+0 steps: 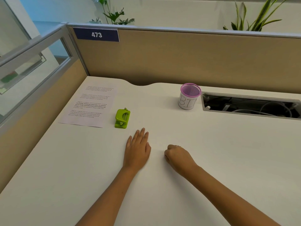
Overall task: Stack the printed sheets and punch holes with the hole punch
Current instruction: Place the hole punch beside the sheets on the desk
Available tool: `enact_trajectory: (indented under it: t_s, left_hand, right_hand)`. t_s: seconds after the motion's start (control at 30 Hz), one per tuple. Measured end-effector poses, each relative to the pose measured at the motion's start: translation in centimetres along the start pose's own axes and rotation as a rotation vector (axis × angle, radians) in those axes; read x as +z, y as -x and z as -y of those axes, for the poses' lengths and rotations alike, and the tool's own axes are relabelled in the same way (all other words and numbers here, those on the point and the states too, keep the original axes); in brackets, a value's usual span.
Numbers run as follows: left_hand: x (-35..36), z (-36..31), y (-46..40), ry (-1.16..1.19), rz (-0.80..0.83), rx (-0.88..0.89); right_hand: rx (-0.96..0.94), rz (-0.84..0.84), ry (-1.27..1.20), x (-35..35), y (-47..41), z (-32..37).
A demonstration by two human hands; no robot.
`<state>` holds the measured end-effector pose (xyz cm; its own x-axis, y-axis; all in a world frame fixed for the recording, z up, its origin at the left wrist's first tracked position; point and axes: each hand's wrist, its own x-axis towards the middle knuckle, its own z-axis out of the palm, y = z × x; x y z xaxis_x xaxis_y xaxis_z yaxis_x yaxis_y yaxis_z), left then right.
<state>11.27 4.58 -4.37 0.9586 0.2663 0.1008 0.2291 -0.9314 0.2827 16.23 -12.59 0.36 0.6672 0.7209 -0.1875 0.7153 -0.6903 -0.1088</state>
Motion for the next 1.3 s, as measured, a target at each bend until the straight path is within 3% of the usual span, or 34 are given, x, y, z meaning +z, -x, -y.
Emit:
enact_trajectory:
  t_s: [0.27, 0.5, 0.7, 0.87, 1.17, 1.3]
  left_hand:
    - [0.2, 0.2, 0.1, -0.007, -0.012, -0.006]
    - [0.2, 0.0, 0.0, -0.008, -0.017, -0.014]
    - [0.0, -0.2, 0.2, -0.011, -0.021, -0.017]
    - [0.0, -0.1, 0.2, -0.017, -0.017, -0.024]
    - [-0.1, -0.4, 0.1, -0.023, -0.004, -0.024]
    - [-0.4, -0.4, -0.1, -0.018, 0.002, -0.028]
  right_hand:
    - [0.066, -0.005, -0.03, 0.1, 0.3, -0.3]
    - [0.219, -0.094, -0.186, -1.5, 0.9, -7.9]
    - [0.284, -0.328, -0.205, -8.6, -2.1, -16.3]
    - [0.269, -0.474, -0.131, -14.6, -7.5, -19.0]
    - [0.188, -0.291, -0.044, -16.3, -13.9, -17.9]
    - [0.202, -0.364, -0.094, -16.2, -14.7, -18.0]
